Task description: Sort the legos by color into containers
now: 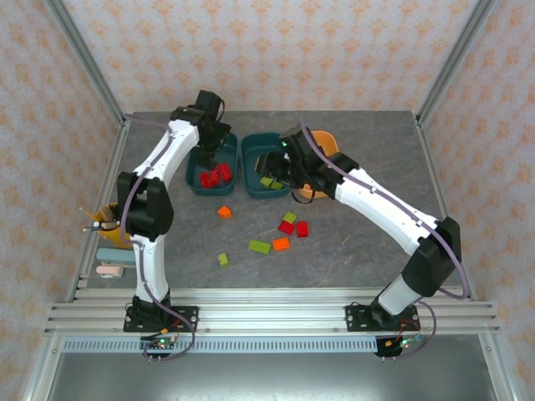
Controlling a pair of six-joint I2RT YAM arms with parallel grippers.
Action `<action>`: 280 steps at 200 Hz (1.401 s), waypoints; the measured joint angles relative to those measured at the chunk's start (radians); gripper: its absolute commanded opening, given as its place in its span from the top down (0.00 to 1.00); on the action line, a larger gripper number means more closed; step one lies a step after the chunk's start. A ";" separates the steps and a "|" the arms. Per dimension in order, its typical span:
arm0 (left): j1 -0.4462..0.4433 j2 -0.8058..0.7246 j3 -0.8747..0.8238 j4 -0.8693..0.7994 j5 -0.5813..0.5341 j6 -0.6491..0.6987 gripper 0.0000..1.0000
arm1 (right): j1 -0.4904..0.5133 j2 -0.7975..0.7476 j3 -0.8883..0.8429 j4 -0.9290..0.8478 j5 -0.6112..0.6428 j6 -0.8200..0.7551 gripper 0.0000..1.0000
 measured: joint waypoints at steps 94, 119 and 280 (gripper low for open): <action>-0.039 -1.114 -0.912 -0.025 -0.150 0.242 0.00 | 0.209 0.475 0.314 -0.183 0.055 -0.317 0.29; -0.042 -1.340 -1.064 -0.085 -0.139 0.246 0.00 | 0.209 0.588 0.402 -0.212 0.066 -0.360 0.26; -0.042 -1.651 -1.136 -0.191 -0.002 0.315 0.01 | 0.209 0.930 0.747 -0.310 0.109 -0.423 0.51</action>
